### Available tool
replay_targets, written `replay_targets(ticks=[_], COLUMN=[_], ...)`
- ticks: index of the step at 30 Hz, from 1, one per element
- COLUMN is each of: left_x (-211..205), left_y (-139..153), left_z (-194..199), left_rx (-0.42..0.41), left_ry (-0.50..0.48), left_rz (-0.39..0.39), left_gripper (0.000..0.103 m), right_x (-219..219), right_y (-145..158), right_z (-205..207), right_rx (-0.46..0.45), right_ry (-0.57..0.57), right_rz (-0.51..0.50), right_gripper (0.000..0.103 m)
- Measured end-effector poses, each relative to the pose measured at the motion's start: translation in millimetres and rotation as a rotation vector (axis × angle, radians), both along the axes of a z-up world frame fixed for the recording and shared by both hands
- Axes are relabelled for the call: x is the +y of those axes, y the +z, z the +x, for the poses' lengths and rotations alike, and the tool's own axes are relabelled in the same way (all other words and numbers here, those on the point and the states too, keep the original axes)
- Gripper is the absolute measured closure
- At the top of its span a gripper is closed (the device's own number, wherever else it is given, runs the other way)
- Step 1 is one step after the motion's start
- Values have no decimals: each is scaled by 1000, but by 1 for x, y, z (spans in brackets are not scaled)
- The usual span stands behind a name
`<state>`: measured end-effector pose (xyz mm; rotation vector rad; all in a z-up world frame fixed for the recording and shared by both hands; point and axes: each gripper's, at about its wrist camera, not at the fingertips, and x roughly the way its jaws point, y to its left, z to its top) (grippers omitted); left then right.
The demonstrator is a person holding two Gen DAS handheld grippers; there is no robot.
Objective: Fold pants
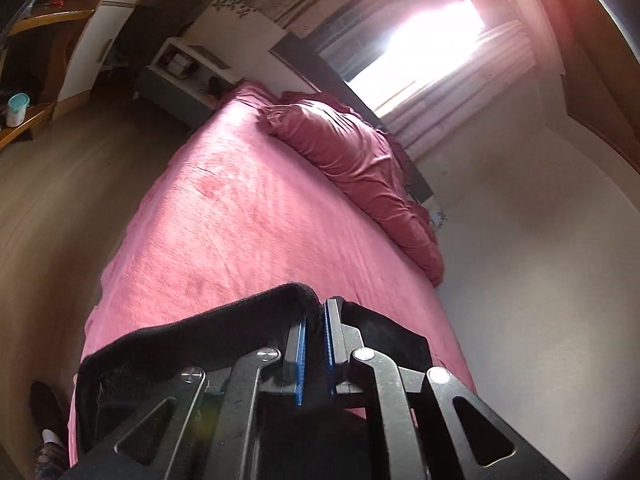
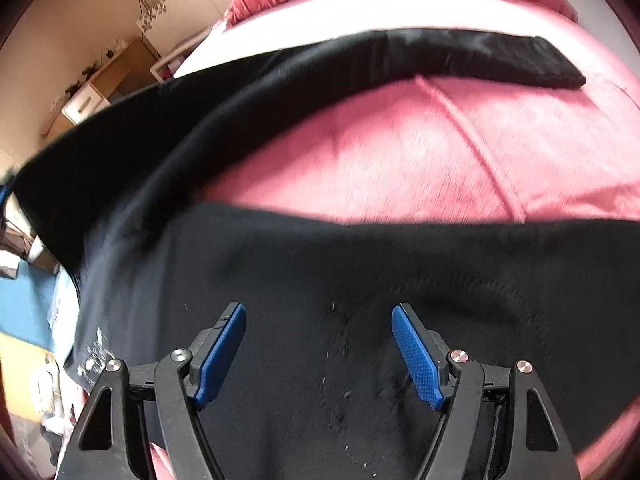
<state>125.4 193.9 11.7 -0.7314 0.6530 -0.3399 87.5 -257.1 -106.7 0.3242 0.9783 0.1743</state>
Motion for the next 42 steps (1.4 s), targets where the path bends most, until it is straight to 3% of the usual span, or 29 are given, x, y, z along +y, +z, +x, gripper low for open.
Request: replay_targets(ticks=[5,7,14,22,24,27,30,36,39,42], left_x=[-24,-30,-41,-38,-36,-28,-7,60,85,91], left_y=[-4,-10,-24,-24,-22,-22,-20,-1,3,11], left_z=[-59,-72,-108,-115,-113,-102,-74,24,59,69], left_rx=[-21,-12,21,42,43,56,86,94,117,112], left_ry=[-105,-130,-172,-182,-186,-163,-85,95,166,190], left_rz=[9,21,17,33,43,42,36,24,-1,-1], left_gripper=[96,96,97,97,97,97,97,97,97,97], right_x=[-19,-23,-33,-37,-35,-35,-31,-40,-41,-47], right_y=[27,38,69,61,52,43,58,126,148,156], right_z=[33,51,132,224,243,258,258,237,209,171], right_rx=[-43,-56,-78,2,29,66,25,-126,-195,-247], right_ry=[-14,-23,-90,-194,-203,-217,-182,-126,-85,-61], right_rz=[83,121,276,292,269,219,205,261,280,319], right_gripper=[40,48,57,63,71,95,96,96,96,96])
